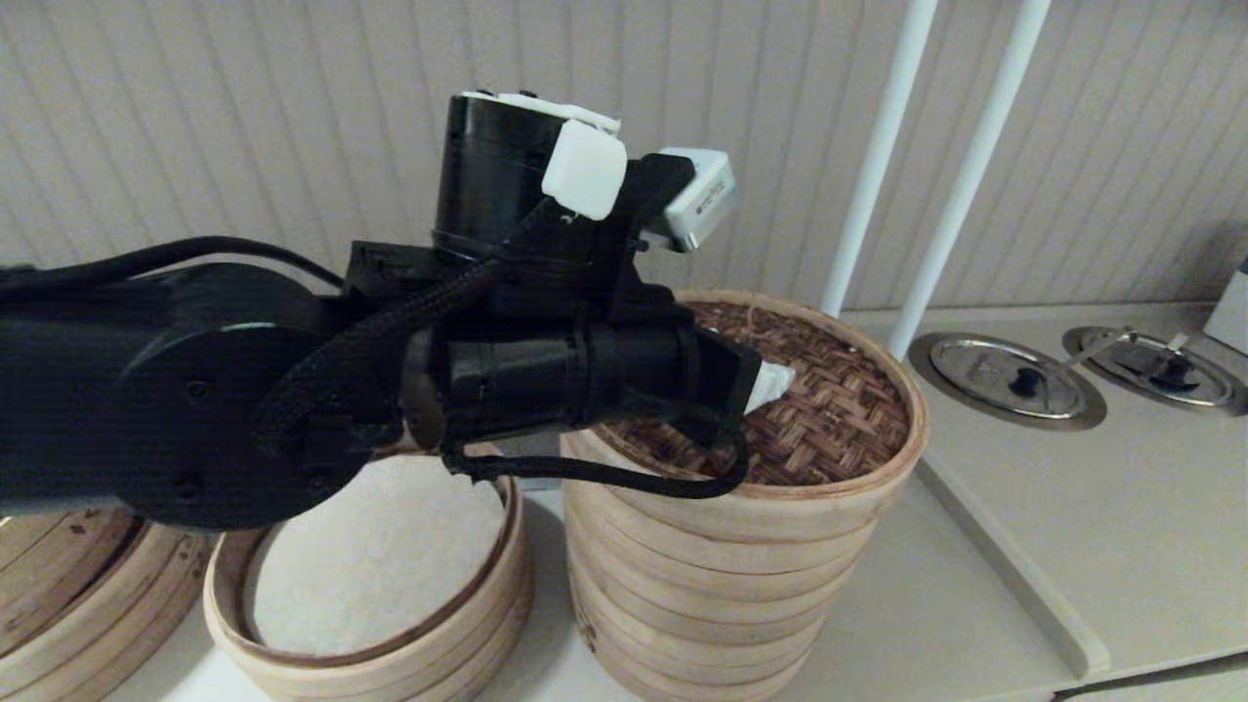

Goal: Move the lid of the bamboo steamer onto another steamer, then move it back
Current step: Pick up the steamer

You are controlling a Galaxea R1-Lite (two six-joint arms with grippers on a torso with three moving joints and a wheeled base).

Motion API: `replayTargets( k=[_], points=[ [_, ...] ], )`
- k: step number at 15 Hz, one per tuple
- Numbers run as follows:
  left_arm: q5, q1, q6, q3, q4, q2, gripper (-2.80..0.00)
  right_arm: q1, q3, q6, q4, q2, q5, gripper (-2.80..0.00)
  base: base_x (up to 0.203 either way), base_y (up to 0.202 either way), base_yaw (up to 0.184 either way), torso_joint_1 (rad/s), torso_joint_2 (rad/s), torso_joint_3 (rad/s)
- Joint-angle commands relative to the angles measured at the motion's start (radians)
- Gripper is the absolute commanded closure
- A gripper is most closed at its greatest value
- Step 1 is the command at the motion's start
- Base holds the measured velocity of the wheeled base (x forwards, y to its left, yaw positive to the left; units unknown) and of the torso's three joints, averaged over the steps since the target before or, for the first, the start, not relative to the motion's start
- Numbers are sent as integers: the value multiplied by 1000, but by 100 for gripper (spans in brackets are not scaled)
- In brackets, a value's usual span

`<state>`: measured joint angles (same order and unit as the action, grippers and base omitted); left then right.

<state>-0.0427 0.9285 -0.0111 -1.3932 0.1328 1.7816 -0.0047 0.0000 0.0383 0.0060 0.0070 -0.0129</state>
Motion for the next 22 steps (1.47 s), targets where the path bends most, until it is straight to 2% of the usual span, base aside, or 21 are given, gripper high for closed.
replayTargets(
  k=[1,6,11,13,14,22],
  points=[
    [3,1,0,-12,8,40,-280,0,2,0,0,1,1,0,0,0,0,0,0,0],
    [66,1,22,-48,49,95,-280,0,2,0,0,1,1,0,0,0,0,0,0,0],
    [72,0,31,-72,56,116,-280,0,2,0,0,1,-1,0,0,0,0,0,0,0],
    [111,0,40,-70,57,118,-280,0,2,0,0,1,-1,0,0,0,0,0,0,0],
    [119,0,42,-69,58,122,0,0,2,0,0,1,1,0,0,0,0,0,0,0],
    [119,-8,42,-55,90,133,0,0,2,0,0,1,-1,0,0,0,0,0,0,0]
  ],
)
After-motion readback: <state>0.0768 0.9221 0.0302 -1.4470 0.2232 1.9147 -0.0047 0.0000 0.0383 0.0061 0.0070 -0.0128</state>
